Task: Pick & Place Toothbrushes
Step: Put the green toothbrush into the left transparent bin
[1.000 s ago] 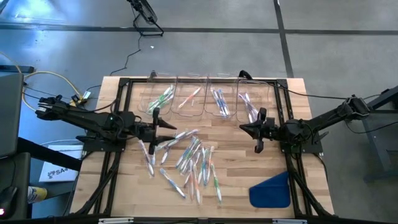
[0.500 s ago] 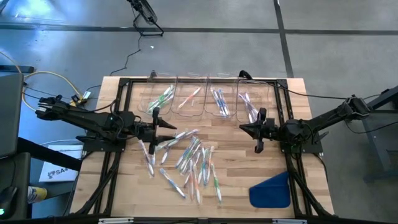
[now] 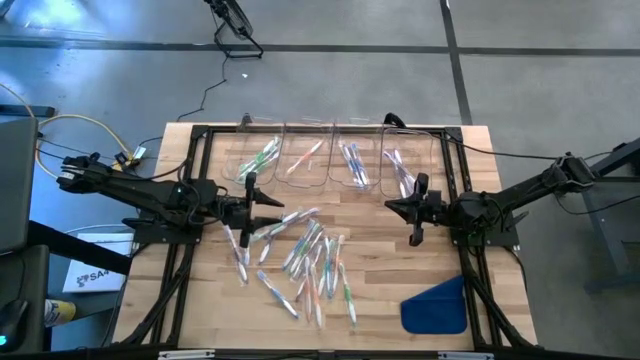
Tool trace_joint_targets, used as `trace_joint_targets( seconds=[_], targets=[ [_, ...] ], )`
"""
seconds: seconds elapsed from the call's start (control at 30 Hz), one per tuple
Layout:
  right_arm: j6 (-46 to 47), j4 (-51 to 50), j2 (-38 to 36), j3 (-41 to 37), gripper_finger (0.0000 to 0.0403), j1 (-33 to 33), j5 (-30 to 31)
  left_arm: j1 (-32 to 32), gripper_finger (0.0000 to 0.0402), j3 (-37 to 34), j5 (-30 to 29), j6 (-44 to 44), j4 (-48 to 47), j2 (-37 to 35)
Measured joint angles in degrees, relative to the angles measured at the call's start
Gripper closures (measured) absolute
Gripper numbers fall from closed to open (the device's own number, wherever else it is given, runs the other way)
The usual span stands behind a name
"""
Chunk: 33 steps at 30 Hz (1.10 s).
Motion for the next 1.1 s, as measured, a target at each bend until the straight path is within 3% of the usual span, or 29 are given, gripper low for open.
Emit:
trace_joint_targets(
  seconds=[0.37, 0.6, 0.8, 1.1],
  targets=[
    [-1.6, -0.1, 0.1, 2.0, 0.0401, 0.0, 0.3, 1.2, 0.022, 0.0, -3.3, -1.0, 0.7, -0.6],
    [-2.2, -13.8, 3.0, 11.5, 0.0401, 0.0, 0.5, 8.5, 0.022, 0.0, -3.0, -4.7, -4.5, -4.6],
    [5.5, -22.0, 7.7, 17.2, 0.0401, 0.0, 0.4, 12.9, 0.022, 0.0, 1.5, -6.1, -7.4, -6.0],
    [16.1, -33.4, 18.2, 26.6, 0.0401, 0.0, 0.1, 14.4, 0.022, 0.0, 2.4, -4.1, -9.1, -7.5]
  ],
)
